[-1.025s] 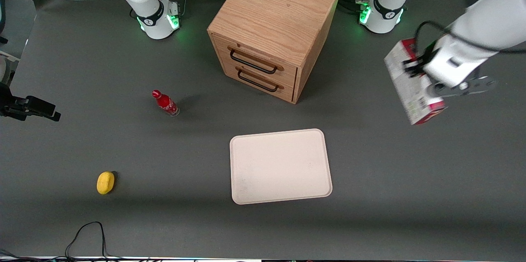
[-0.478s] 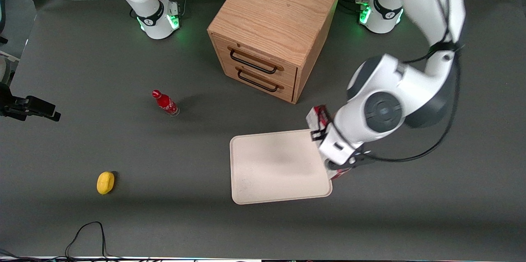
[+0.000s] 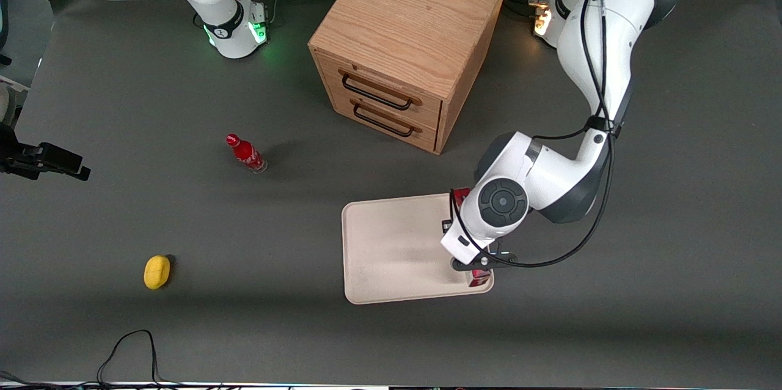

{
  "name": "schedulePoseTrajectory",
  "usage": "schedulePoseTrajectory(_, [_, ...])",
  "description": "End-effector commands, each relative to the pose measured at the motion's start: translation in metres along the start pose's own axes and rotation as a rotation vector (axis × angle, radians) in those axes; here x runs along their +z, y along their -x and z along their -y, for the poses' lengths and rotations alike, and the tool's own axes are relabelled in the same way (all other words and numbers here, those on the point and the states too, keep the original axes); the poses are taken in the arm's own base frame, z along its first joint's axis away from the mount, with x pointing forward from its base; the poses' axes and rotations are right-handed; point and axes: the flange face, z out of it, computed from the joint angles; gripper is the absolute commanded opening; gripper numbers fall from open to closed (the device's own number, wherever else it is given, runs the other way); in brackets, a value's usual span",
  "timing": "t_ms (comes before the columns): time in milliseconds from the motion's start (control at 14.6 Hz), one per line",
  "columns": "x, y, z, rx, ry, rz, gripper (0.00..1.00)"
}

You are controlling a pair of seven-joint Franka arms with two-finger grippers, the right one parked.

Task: Place red cookie box on tray
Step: 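Carry the cookie box with the left gripper over the white tray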

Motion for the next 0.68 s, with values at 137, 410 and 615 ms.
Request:
schedulePoseTrajectory(137, [0.033,0.003,0.007,0.022,-0.010,-0.036,0.00])
schedulePoseTrajectory(410, [0.044,0.003,0.008,0.006,-0.009,-0.019,0.00])
schedulePoseTrajectory(615, [0.048,0.004,0.008,0.004,-0.010,-0.012,0.00])
